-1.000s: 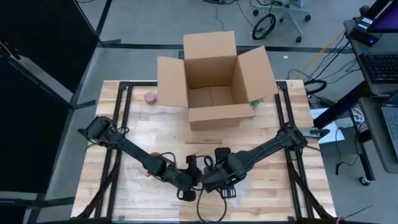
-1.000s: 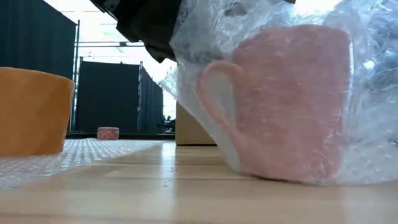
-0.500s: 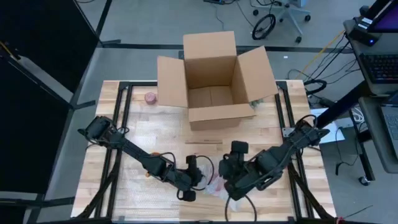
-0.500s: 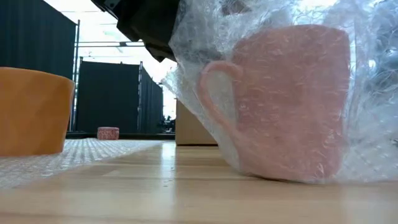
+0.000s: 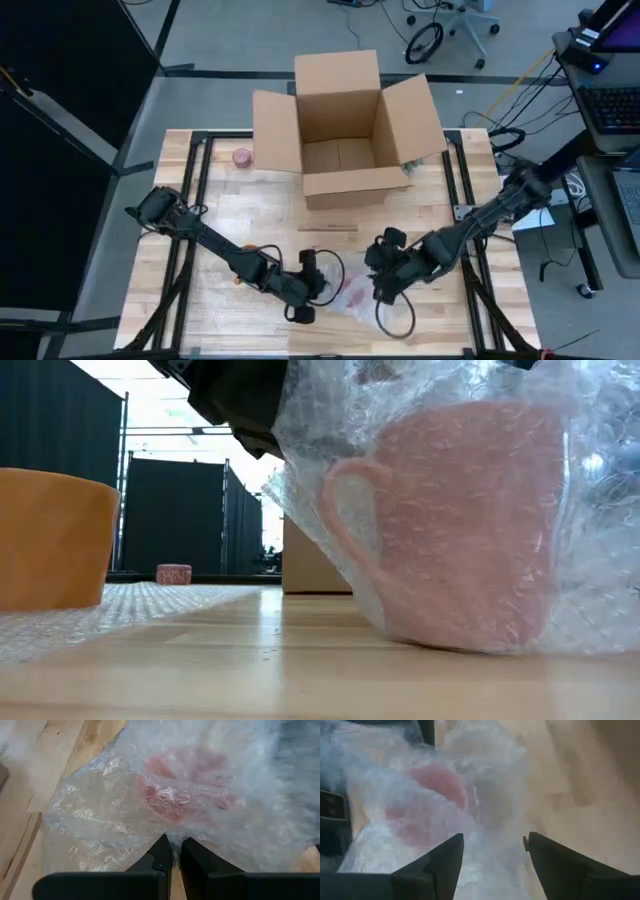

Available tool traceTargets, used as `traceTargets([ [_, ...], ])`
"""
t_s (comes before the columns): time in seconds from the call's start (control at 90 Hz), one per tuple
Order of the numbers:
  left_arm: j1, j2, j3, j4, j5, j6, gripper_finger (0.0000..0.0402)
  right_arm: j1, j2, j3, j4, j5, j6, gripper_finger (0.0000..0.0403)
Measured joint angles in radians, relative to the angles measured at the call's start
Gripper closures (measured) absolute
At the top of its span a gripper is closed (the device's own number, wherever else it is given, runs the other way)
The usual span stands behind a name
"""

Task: Wrap mug
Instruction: Wrap the pink cup with the bubble wrap

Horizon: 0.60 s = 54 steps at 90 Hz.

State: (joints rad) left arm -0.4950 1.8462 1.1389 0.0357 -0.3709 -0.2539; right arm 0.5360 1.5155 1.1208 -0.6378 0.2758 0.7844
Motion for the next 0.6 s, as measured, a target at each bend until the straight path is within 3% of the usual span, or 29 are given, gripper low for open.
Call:
traceTargets([
  [0.1,0.0,0.0,0.0,0.0,0.0,0.0,0.0388,-0.027,-0.025,-0.135,0.315,-0.111,0.0,0.0193],
  [0.156,0.0,0.0,0.0,0.001,0.0,-0.001,0.0388,-0.034,-0.024,-0.162,0.403,-0.147,0.007,0.0193],
  [0.6,0.004,0.0,0.0,0.008,-0.001,-0.002,0.0388,-0.051,0.062,-0.119,0.321,-0.092,-0.007,0.0229],
])
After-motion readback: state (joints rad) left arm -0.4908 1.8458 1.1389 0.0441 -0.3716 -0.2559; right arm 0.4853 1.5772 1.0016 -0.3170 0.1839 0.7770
